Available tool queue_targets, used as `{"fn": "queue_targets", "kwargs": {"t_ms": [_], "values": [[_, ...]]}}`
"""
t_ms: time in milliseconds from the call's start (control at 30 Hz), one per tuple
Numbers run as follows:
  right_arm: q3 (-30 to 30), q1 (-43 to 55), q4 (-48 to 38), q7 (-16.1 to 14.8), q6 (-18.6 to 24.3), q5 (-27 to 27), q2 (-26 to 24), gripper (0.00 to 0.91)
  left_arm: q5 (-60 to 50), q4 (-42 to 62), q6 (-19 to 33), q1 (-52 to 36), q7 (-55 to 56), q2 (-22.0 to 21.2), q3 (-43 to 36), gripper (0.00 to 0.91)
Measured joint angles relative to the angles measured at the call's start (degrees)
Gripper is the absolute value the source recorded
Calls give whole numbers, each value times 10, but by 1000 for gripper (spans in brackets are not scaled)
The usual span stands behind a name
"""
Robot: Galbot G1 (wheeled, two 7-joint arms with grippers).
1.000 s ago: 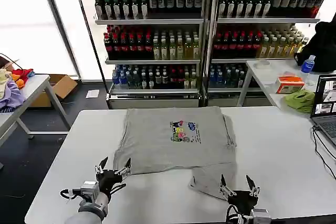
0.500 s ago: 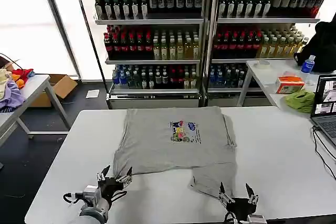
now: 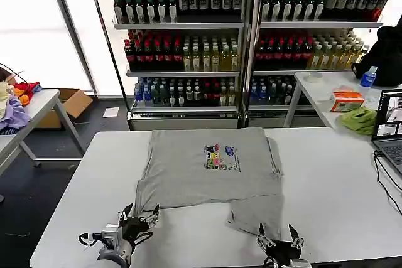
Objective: Fold and organize the clothes.
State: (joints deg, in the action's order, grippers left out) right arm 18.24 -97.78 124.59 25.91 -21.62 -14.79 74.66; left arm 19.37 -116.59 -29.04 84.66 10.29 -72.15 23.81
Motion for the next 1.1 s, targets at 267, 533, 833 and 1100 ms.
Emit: {"fn": "queue_targets", "kwargs": {"t_ms": [267,533,833,1100], "values": [[-4,2,-19,-2,4,2,3,474,2,11,3,0,0,1,2,665],[-13,-1,-29,-3,9,2,2,0,-1,14,10,7,0,2,2,0],[-12,-7,-24,-4,15,6,-2,0,-2,12,13,11,1,0,-3,0],[-14,-9,-20,-11,25,6,-2,0,-2,9,15,12,-2,-6,-6,0]]}}
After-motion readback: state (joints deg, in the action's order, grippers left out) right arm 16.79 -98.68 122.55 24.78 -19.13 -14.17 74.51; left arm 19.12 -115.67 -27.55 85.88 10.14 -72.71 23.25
